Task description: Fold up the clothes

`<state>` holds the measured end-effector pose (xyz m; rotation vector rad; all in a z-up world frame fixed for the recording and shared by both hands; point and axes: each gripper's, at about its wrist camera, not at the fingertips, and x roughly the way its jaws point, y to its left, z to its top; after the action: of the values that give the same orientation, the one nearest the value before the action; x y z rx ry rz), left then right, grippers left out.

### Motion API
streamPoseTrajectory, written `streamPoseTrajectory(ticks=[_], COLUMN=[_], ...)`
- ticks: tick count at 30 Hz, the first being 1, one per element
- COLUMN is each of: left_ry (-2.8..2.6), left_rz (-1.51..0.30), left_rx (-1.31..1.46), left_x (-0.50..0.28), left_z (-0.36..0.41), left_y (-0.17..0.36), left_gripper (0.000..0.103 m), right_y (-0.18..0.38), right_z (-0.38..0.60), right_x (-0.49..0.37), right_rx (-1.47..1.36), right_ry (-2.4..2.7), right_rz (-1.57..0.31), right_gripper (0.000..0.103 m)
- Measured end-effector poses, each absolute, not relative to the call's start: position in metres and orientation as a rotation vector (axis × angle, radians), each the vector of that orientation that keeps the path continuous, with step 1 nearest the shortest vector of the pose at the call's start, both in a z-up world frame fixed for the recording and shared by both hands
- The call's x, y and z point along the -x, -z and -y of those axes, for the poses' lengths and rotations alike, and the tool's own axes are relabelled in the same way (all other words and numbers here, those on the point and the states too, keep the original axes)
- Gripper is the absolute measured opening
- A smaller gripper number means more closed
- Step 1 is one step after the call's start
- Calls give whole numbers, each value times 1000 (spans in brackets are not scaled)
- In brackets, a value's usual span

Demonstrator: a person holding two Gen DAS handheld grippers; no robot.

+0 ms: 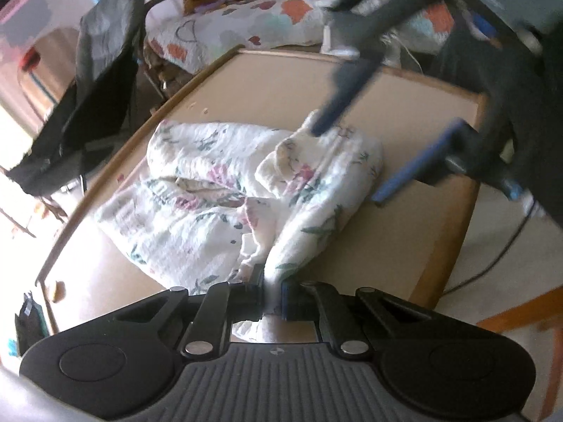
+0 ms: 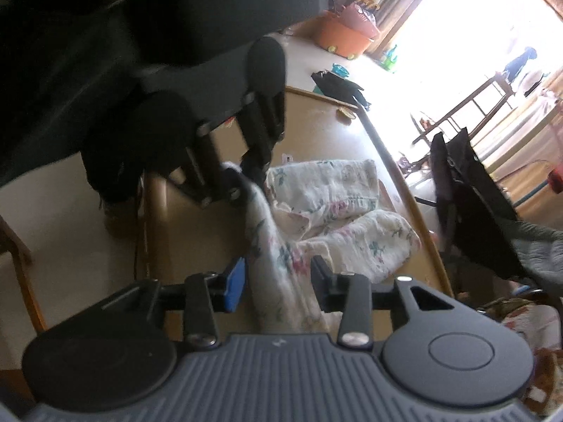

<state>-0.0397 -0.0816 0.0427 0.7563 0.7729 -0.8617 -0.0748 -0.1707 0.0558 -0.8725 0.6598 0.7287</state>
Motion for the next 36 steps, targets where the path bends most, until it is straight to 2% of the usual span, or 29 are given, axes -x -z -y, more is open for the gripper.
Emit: streamPoseTrajectory(ticks=[7,21,22,23,25,28,36], left_ry=[851,840,838,837,835,837,979], left_rz=[-810,-841,-840,-838,-833,-824,-875], left_rx=[-682,-588,-586,-586,-591,-613,-700], left_x=[25,-7,-10,-11,-11,-8,9], left_z=[78,78,78,78,79,79,78], left_y=[-32,-23,-23,-23,-22,-22,-31], left_gripper=[8,9,9,9,9,9,10], right_y=[-17,14,15,17,20,17,-33], right_z=[153,140,139,138,137,138,155], right_x=[88,70,69,69,67,61,44], right_rx=[1089,1199,1208,1216,1233,1215,957], right_ry=[-661,-545,-540,-536,-527,-551,-787], right_rz=[-601,-567,-564,-561,-556,-586,-818], right_gripper=[41,37,34,23,10,8,8])
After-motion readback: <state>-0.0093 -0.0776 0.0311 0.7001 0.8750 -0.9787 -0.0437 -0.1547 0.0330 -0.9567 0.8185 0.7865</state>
